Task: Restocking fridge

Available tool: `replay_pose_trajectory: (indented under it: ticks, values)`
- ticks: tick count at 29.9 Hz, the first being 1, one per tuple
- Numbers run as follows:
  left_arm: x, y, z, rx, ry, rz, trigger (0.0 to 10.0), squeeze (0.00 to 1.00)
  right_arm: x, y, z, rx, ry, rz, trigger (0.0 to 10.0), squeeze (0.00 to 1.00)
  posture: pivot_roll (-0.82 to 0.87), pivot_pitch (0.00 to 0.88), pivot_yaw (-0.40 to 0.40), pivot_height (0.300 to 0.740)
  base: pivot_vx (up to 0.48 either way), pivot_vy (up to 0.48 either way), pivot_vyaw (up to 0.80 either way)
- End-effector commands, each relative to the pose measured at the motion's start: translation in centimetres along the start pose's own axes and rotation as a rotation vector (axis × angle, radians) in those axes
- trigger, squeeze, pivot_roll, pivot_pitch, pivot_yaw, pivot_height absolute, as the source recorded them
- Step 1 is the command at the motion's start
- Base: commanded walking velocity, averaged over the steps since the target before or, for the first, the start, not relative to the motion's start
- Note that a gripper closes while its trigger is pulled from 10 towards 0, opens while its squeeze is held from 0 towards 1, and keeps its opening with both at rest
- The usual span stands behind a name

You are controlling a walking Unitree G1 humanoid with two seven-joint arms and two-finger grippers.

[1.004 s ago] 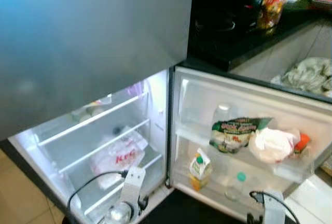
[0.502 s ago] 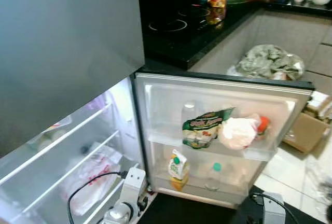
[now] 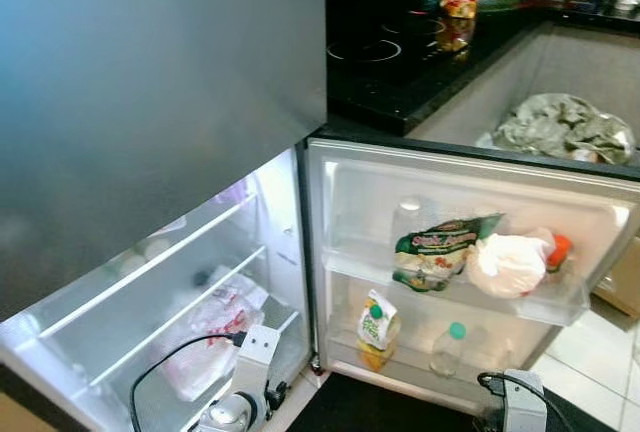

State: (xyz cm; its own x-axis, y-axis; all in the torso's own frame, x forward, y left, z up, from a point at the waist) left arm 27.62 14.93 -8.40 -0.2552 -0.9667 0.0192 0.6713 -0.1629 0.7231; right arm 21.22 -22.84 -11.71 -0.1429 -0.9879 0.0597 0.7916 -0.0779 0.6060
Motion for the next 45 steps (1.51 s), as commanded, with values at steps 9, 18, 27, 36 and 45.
replay_pose_trajectory:
  ticks: [9,18,27,36,45]
  values:
    - [0.43,-0.01,-0.07,-0.003,-0.013,0.015,10.0,0.00,0.55,-0.07,0.08,0.004,-0.009,0.007,10.0,0.00,-0.10,0.000,0.018,0.740,0.000,-0.414,0.00]
    - [0.47,-0.10,-0.06,-0.006,-0.013,0.023,10.0,0.00,0.73,0.22,0.07,0.013,-0.010,0.014,10.0,0.00,-0.10,0.000,0.017,0.740,0.000,-0.415,0.00]
    - [0.49,-0.11,-0.06,-0.007,-0.015,0.029,10.0,0.00,0.45,0.53,0.03,0.023,-0.005,0.015,10.0,0.00,-0.10,0.000,0.017,0.740,0.000,-0.416,0.00]
    - [0.23,-0.24,0.00,-0.010,-0.002,0.033,10.0,0.00,0.42,0.56,0.03,0.024,-0.004,0.017,10.0,0.00,-0.10,0.000,0.018,0.740,0.000,-0.092,0.00]
    - [-0.02,-0.23,0.03,-0.007,0.011,0.033,10.0,0.00,0.46,0.48,0.04,0.021,-0.004,0.016,10.0,0.00,-0.10,0.000,0.016,0.740,0.000,0.000,0.00]
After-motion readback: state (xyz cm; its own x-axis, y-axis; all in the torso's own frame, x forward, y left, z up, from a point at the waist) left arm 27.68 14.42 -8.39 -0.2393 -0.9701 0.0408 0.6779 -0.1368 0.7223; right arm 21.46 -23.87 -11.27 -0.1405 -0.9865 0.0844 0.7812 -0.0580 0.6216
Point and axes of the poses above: a point about 5 cm out from each wrist's last joint towards the gripper, its own z axis pointing back from the gripper into the wrist, its own y axis along the axis of the wrist's last joint, x = y × z, the point moved 5 cm from there along -z, pointing out of the wrist towards the gripper, and after that the axes turned 2 degrees about z, right-handed, at the moved point
